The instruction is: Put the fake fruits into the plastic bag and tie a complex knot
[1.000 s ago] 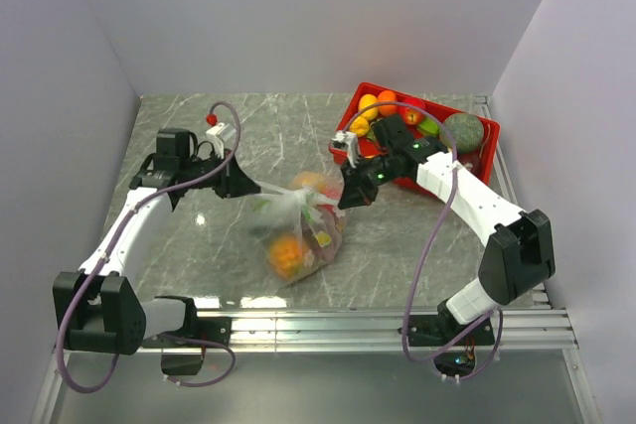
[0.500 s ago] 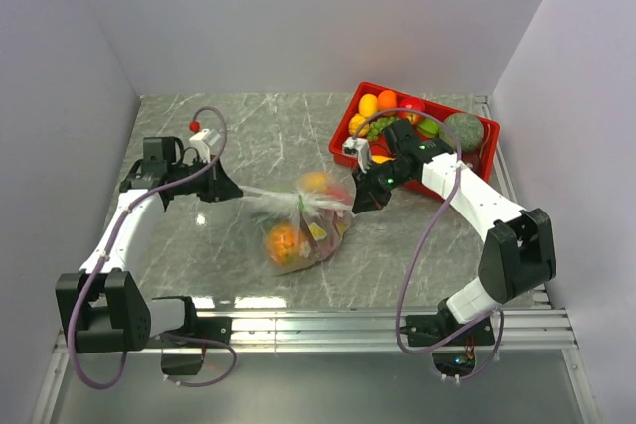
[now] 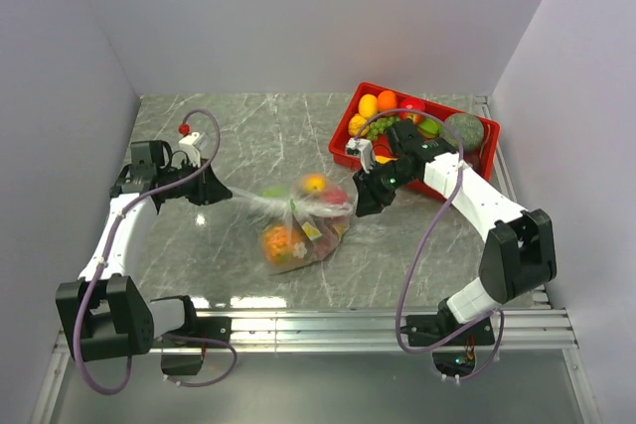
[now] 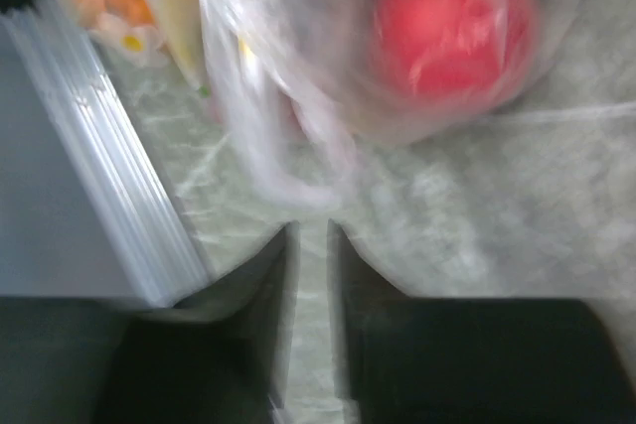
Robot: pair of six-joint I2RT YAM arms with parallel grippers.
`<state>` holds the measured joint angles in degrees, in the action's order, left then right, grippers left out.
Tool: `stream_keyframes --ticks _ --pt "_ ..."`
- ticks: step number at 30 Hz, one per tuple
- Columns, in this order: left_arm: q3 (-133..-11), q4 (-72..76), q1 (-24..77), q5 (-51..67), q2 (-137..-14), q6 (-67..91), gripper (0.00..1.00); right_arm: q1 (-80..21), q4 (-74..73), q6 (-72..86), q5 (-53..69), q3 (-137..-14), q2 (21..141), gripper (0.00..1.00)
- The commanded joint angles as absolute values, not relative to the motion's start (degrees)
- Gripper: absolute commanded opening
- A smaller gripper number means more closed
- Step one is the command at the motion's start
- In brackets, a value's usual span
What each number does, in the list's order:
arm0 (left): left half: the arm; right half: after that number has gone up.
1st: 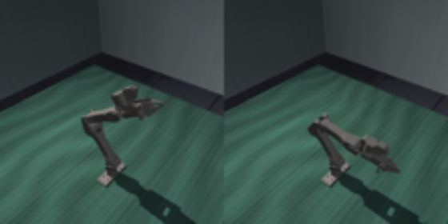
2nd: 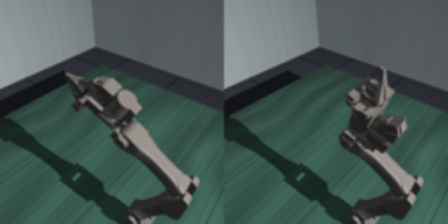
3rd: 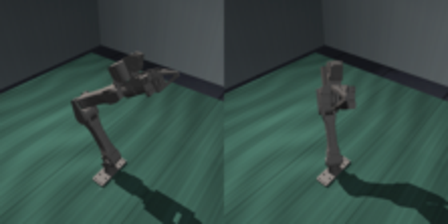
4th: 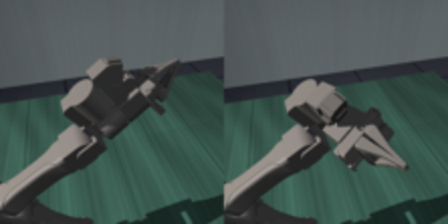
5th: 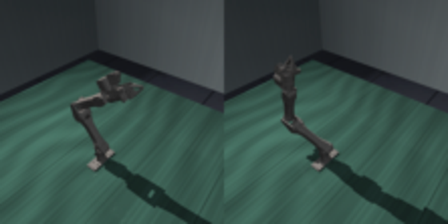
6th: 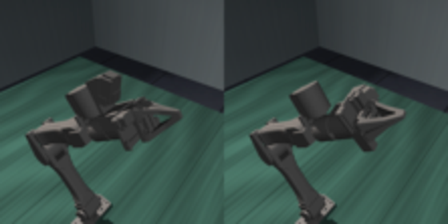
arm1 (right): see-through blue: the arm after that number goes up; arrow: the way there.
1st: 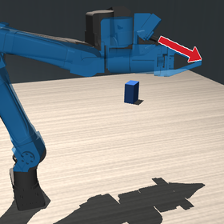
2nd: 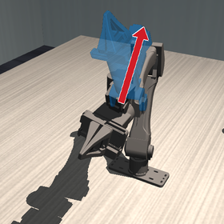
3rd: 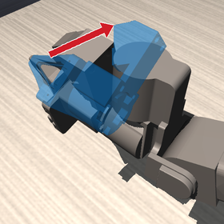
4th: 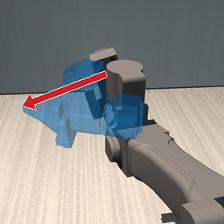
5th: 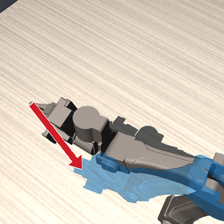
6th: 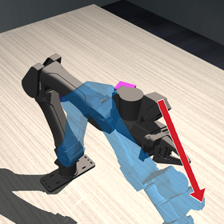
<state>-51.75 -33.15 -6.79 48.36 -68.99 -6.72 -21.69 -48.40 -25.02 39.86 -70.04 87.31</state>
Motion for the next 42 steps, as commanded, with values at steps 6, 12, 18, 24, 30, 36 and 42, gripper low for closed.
stream_keyframes --ticks 6,12,18,24,30,36,42 --pt "-54.05 -35.77 -5.45 50.19 -65.57 -17.05 0.64 -25.66 -52.11 -22.15 32.09 -77.51 88.77 0.85" --pt "-57.39 -38.32 -5.54 45.8 -68.11 -19.77 0.86 -32.76 -50.54 -22.5 23.58 -78.57 88.95 0.87" --pt "-59.85 -40.34 -5.45 45.36 -71.71 -21.97 0.93 -36.82 -51.86 -23.2 17.78 -80.95 93.69 0.87" --pt "-62.84 -44.12 -5.01 43.86 -77.34 -28.12 0.9 -39.11 -51.59 -25.31 14.24 -82.53 97.73 0.83" --pt "-61.97 -40.79 -4.4 43.85 -80.24 -25.84 0.68 -39.9 -50.72 -24.79 12.92 -80.86 98.53 0.35" --pt "-59.94 -34.63 -4.13 49.81 -80.42 -23.29 0.54 -39.9 -49.4 -22.41 12.31 -79.72 97.21 0.0" --pt "-58.62 -35.24 -3.34 52.12 -80.51 -26.1 0.68 -39.82 -48.69 -21.62 12.57 -79.01 96.07 0.0"
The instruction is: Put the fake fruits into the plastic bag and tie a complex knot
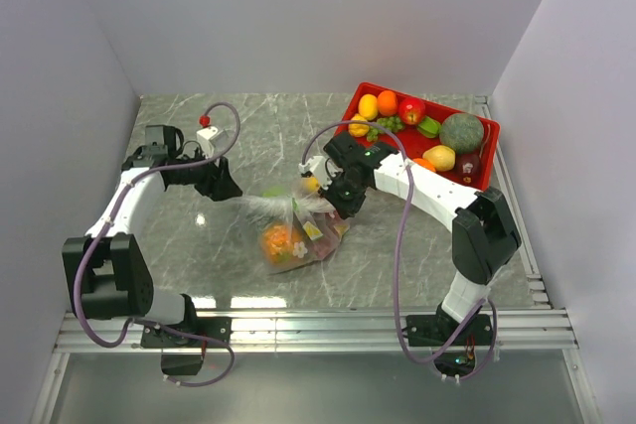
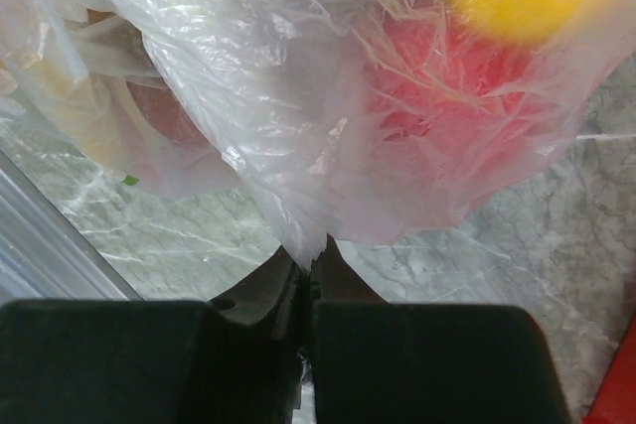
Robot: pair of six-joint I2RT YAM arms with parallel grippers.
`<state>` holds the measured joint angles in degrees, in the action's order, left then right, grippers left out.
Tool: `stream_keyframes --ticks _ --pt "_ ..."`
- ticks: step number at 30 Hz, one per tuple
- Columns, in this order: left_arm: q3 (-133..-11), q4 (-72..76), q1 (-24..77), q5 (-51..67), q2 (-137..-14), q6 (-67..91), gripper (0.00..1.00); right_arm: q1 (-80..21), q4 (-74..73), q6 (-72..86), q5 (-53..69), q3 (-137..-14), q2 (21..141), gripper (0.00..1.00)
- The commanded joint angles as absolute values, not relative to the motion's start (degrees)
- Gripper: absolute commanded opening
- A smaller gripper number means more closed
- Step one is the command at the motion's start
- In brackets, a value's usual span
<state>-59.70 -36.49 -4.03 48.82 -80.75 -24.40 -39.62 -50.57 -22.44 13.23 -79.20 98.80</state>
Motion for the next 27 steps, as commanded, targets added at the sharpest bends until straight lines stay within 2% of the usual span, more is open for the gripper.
stream_keyframes --ticks 1,8,12,14,15,16,18,19,22,27 --pt "-58.19 -35.24 -3.17 51.42 -80.51 -26.54 0.68 -39.9 -48.43 -21.53 12.39 -78.93 96.06 0.0" --pt "-55.99 -34.72 -2.81 50.28 -83.4 -29.27 0.65 -39.82 -47.11 -20.66 11.17 -78.75 95.36 0.0" --pt "-55.46 -34.28 -2.72 51.33 -84.46 -29.71 0.58 -39.9 -45.71 -19.78 9.41 -77.7 94.57 0.0" --pt "-54.76 -33.31 -2.81 51.94 -84.03 -29.27 0.52 -39.9 -45.35 -19.51 8.97 -77.26 94.13 0.0" --pt "-54.58 -33.22 -2.73 52.03 -83.94 -29.35 0.48 -39.82 -45.26 -19.16 8.7 -77.26 93.96 0.0" --pt "-54.32 -32.96 -2.72 51.94 -83.85 -28.92 0.39 -39.9 -45.18 -19.07 8.44 -77.17 93.87 0.0" --pt "-54.84 -34.01 -2.72 51.68 -83.93 -29.7 0.33 -39.81 -44.39 -18.72 7.57 -76.82 93.26 0.0" --pt "-54.93 -34.62 -2.81 51.68 -84.11 -30.66 0.2 -39.73 -44.21 -18.72 7.21 -76.64 92.99 0.0" --pt "-55.28 -35.68 -3.25 50.11 -83.85 -29.89 0.0 -39.64 -43.68 -18.46 5.89 -76.11 92.29 0.0" --pt "-56.33 -32.88 -6.66 40.71 -80.16 -24.44 0.0 -38.41 -44.29 -18.37 4.13 -74.27 89.75 0.0"
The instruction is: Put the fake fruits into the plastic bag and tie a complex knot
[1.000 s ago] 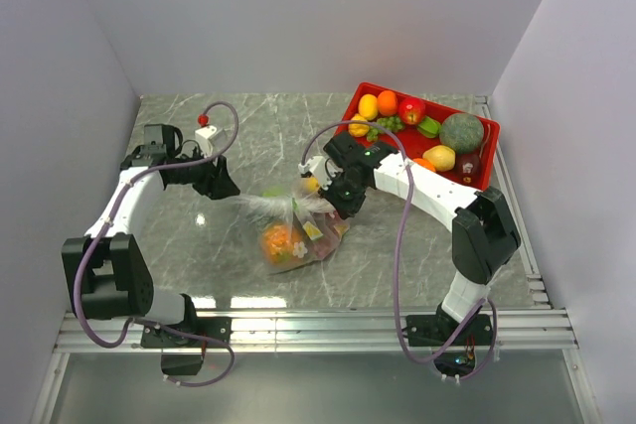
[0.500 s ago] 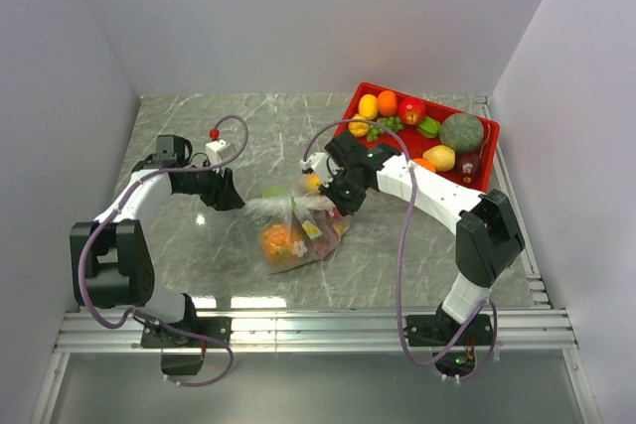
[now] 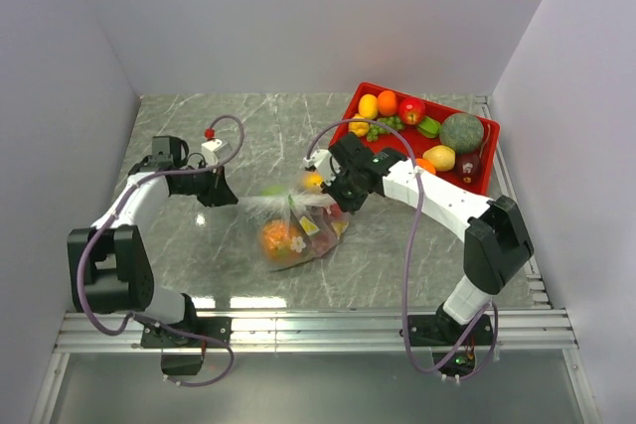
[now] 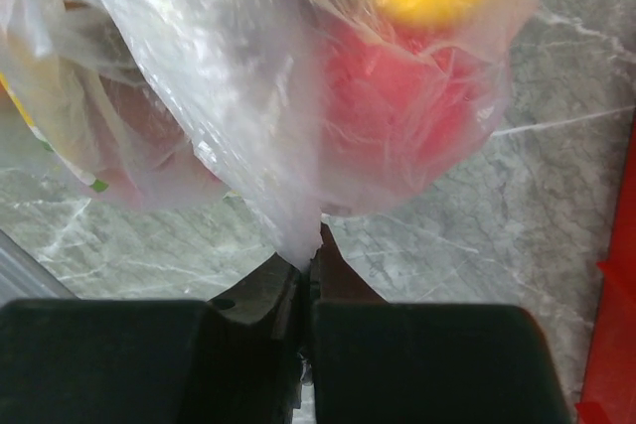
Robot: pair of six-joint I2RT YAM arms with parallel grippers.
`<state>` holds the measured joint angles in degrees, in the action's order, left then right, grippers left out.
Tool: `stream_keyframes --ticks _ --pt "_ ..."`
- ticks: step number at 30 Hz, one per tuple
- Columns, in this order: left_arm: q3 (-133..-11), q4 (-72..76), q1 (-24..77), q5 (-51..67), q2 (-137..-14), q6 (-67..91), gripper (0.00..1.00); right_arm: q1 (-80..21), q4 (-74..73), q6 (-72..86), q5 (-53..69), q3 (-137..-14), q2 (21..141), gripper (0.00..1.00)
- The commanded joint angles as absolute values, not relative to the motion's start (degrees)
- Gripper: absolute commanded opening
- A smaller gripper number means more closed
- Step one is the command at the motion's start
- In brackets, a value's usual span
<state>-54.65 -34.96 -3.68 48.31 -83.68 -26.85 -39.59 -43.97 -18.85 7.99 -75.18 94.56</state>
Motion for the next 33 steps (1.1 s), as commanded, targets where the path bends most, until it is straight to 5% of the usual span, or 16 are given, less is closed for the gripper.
stream_keyframes --ticks 1,10,21,27,30,31,33 --pt "-56.42 -32.52 -7.9 38.78 -79.37 -23.3 0.0 -38.06 -44.64 -18.54 4.04 -74.09 89.21 0.0" --pt "-54.67 -32.59 -12.66 28.57 -64.26 -24.08 0.0 -34.19 -45.79 -21.27 2.99 -67.08 83.24 0.0" --pt "-53.35 -30.59 -24.68 25.05 -68.19 -25.75 0.0 -23.29 -36.92 -26.63 0.7 -53.97 83.23 0.0" --pt "-55.89 -36.72 -25.75 37.32 -70.84 -31.71 0.0 -23.81 -39.37 -24.44 7.81 -55.19 84.28 0.0" --pt "-60.02 -45.42 -22.42 47.71 -71.8 -35.77 0.28 -24.96 -41.04 -24.08 11.85 -58.09 84.29 0.0" --pt "-60.9 -47.61 -21.37 50.33 -71.89 -36.12 0.46 -25.22 -41.22 -24.0 12.21 -58.53 84.2 0.0" --pt "-62.4 -48.25 -17.86 52.29 -71.28 -35.69 0.6 -25.75 -41.31 -23.99 13.53 -58.62 84.02 0.0"
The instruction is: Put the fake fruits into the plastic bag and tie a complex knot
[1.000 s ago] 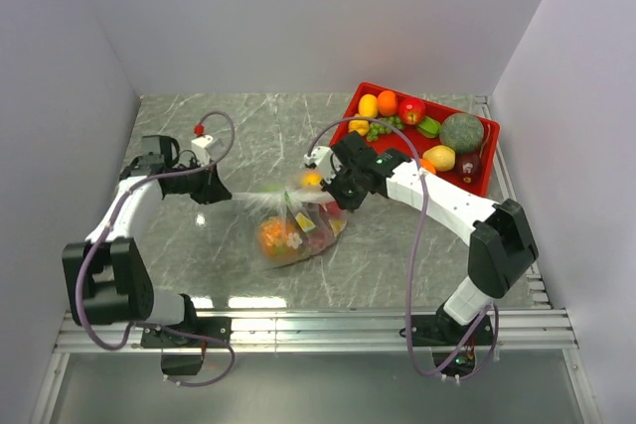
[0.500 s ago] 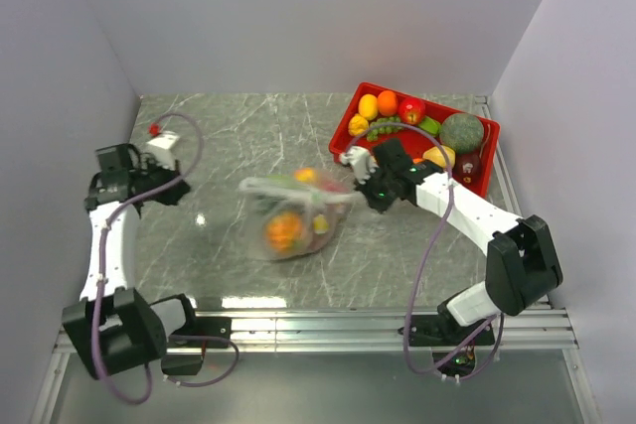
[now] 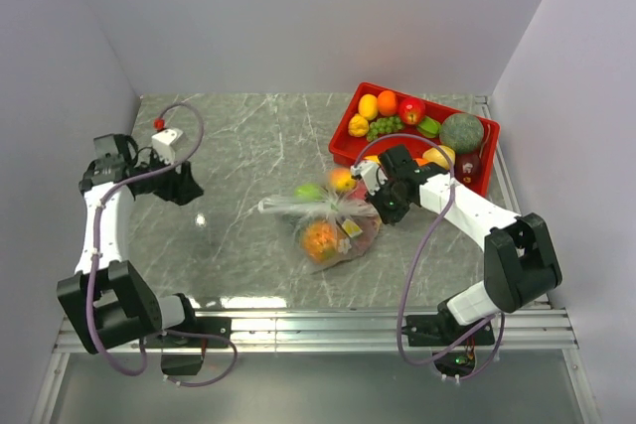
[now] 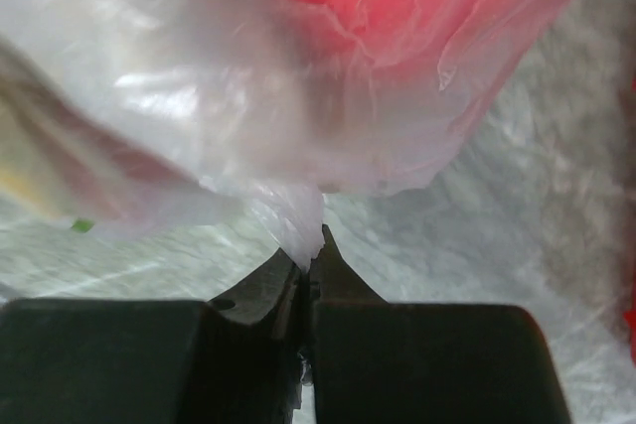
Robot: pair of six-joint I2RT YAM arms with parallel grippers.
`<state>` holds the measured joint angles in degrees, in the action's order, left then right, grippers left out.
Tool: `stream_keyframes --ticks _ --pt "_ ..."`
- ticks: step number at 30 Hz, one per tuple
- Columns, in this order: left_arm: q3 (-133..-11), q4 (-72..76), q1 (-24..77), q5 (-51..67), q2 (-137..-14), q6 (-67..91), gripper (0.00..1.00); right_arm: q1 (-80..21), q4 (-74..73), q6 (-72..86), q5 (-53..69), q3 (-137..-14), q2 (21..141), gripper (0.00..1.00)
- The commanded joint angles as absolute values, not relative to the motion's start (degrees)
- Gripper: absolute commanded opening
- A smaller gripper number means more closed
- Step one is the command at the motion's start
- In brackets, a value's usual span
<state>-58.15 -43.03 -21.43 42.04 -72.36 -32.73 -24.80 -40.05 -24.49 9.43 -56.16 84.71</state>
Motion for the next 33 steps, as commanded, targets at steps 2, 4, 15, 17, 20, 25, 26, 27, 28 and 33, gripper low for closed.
stream_keyframes --ticks 2,4,15,17,20,25,26,27,28,33 --pt "-63.01 -47.82 -12.08 52.3 -69.97 -34.81 0.76 -25.93 -41.66 -23.73 13.88 -58.88 84.37 0.0" --pt "-62.58 -46.24 -6.88 49.67 -69.44 -33.67 0.84 -26.19 -41.84 -23.64 14.76 -59.23 85.25 0.0" --pt "-67.15 -41.86 14.49 32.88 -80.41 -39.29 0.99 -28.83 -42.01 -21.71 15.47 -63.45 88.5 0.0" --pt "-67.76 -40.87 17.03 30.33 -82.78 -39.55 0.99 -29.09 -42.1 -21.53 15.47 -64.16 89.12 0.0" --pt "-68.73 -40.17 20.02 27.52 -86.83 -40.6 0.98 -29.18 -42.45 -21.45 15.29 -65.04 89.47 0.0" --pt "-69.78 -40.34 21.62 22.77 -92.8 -43.42 0.55 -29.18 -42.45 -21.45 14.24 -64.95 89.12 0.0" --pt "-70.39 -41.39 21.71 21.11 -93.6 -43.77 0.43 -29.27 -42.36 -21.62 13.89 -64.86 88.86 0.0" --pt "-70.31 -41.66 21.53 20.31 -94.04 -44.64 0.23 -29.18 -42.45 -21.71 13.28 -64.6 88.6 0.0" --pt "-69.88 -41.66 21.27 19.61 -93.78 -45.17 0.14 -29.18 -42.36 -21.62 12.84 -64.16 88.51 0.0" --pt "-65.04 -40.6 17.05 16.7 -87.89 -46.76 0.0 -28.65 -41.4 -22.06 9.93 -61.52 86.48 0.0"
